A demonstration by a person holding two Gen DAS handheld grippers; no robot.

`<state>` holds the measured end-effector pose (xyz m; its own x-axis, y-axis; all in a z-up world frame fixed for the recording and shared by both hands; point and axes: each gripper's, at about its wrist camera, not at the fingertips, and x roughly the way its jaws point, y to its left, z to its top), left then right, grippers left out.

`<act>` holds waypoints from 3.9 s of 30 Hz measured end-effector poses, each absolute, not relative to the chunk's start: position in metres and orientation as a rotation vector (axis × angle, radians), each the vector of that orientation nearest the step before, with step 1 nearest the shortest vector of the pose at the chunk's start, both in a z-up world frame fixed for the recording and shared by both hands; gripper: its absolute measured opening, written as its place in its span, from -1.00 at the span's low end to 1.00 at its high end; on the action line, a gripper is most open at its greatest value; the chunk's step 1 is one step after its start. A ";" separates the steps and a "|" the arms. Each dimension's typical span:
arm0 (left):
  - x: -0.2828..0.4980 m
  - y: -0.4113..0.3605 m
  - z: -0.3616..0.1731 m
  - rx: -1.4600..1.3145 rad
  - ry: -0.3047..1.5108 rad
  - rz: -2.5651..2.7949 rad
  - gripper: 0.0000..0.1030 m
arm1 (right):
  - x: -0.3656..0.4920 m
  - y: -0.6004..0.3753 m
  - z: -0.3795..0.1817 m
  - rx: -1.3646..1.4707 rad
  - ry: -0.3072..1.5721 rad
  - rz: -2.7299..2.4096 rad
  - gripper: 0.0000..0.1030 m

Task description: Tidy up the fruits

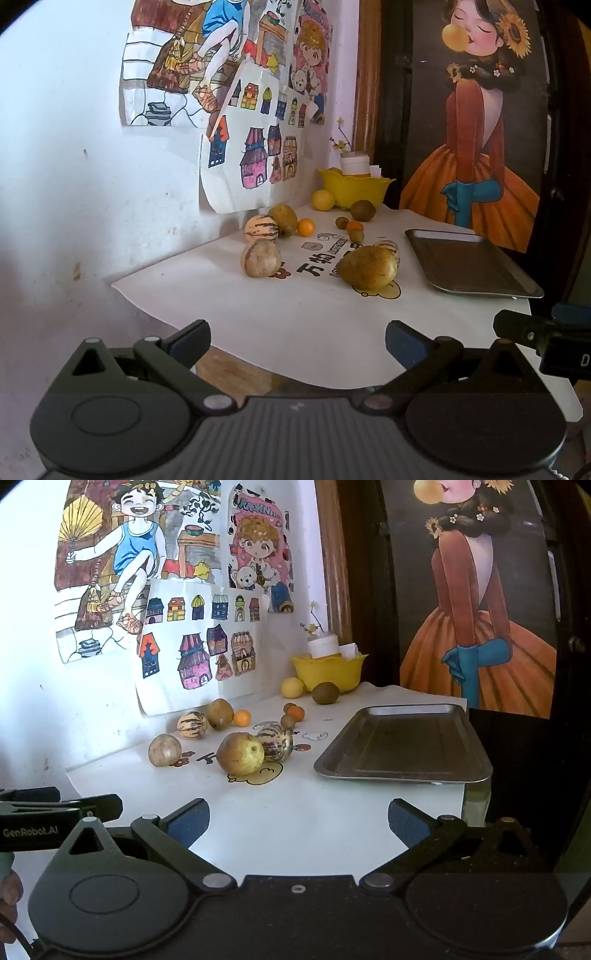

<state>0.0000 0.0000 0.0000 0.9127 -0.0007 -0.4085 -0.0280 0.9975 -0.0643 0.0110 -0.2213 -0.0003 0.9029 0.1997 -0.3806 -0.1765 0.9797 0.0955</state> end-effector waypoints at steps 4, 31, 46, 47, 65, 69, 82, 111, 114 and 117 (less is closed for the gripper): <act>0.000 0.000 0.000 -0.071 0.424 0.014 0.99 | 0.011 -0.221 -0.001 0.060 0.402 0.194 0.99; 0.000 0.000 0.000 -0.073 0.427 0.015 0.99 | 0.011 -0.220 -0.003 0.060 0.404 0.195 0.99; 0.000 0.000 0.000 -0.074 0.430 0.015 0.99 | 0.011 -0.221 -0.004 0.063 0.410 0.194 0.99; 0.000 0.000 0.000 -0.074 0.429 0.015 0.99 | 0.011 -0.221 -0.004 0.062 0.411 0.194 0.99; 0.000 0.000 0.000 -0.075 0.431 0.015 0.99 | 0.012 -0.221 -0.004 0.064 0.412 0.195 0.99; 0.000 0.000 0.000 -0.075 0.432 0.015 0.99 | 0.011 -0.221 -0.005 0.065 0.413 0.194 0.99; 0.007 0.007 -0.007 -0.080 0.456 0.014 0.99 | 0.017 -0.221 -0.011 0.071 0.439 0.193 0.99; 0.107 0.042 0.007 -0.108 0.578 0.031 0.99 | 0.106 -0.200 0.000 -0.123 0.532 0.350 0.99; 0.118 0.048 0.007 -0.110 0.585 0.033 0.99 | 0.115 -0.197 -0.002 -0.107 0.559 0.372 0.99; 0.128 0.053 0.007 -0.111 0.590 0.032 0.99 | 0.124 -0.194 -0.004 -0.072 0.587 0.384 0.99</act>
<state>0.1277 0.0531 0.0068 0.8308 -0.0012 -0.5566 -0.0622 0.9935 -0.0951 0.1236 -0.1944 -0.0039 0.7638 0.3327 -0.5532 -0.3734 0.9267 0.0419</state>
